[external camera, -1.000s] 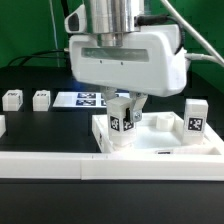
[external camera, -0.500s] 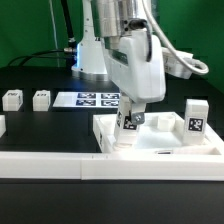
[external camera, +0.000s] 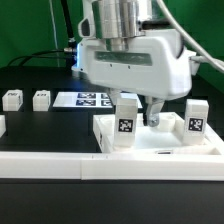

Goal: Assemble square table

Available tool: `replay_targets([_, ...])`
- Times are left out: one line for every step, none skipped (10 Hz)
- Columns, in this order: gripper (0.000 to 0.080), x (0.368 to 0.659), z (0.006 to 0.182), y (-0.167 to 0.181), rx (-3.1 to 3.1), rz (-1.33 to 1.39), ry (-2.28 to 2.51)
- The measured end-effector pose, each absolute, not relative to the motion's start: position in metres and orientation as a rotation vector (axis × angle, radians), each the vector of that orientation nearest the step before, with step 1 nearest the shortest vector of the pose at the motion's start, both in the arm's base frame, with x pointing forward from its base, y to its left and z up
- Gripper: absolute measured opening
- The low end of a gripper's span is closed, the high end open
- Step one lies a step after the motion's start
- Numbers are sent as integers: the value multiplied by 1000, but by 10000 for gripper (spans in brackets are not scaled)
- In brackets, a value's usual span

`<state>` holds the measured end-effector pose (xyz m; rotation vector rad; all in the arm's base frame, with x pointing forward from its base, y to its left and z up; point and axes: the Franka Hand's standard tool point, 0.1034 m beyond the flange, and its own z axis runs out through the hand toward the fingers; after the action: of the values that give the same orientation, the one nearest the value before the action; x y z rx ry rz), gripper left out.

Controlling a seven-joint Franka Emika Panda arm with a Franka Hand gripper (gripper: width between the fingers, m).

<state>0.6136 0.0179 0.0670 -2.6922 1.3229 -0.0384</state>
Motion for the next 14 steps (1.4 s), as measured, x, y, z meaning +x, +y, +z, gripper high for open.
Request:
replay_targets([644, 614, 67, 18, -2722, -43, 1260])
replay_targets([649, 614, 67, 18, -2772, -52, 1151])
replay_targets([649, 614, 67, 18, -2798, -56, 1089])
replay_targets([649, 614, 67, 15, -2858, -69, 929])
replay_targets([649, 615, 68, 3, -2951, -95, 681])
replay_targets([649, 618, 72, -4, -3049, -130, 383])
replay_targets([649, 622, 73, 3, -3103, -173, 158])
replay_targets([649, 622, 73, 5, -3096, -174, 175])
replay_targets([541, 622, 73, 4, -3095, -174, 198])
replay_targets([405, 622, 73, 4, -3095, -174, 195])
replay_targets([405, 622, 72, 5, -3088, -173, 249])
replay_targets([288, 623, 73, 4, -3065, -170, 400])
replay_targets([288, 623, 73, 3, -3048, -168, 491])
replay_targets([288, 623, 73, 3, -3028, -165, 582])
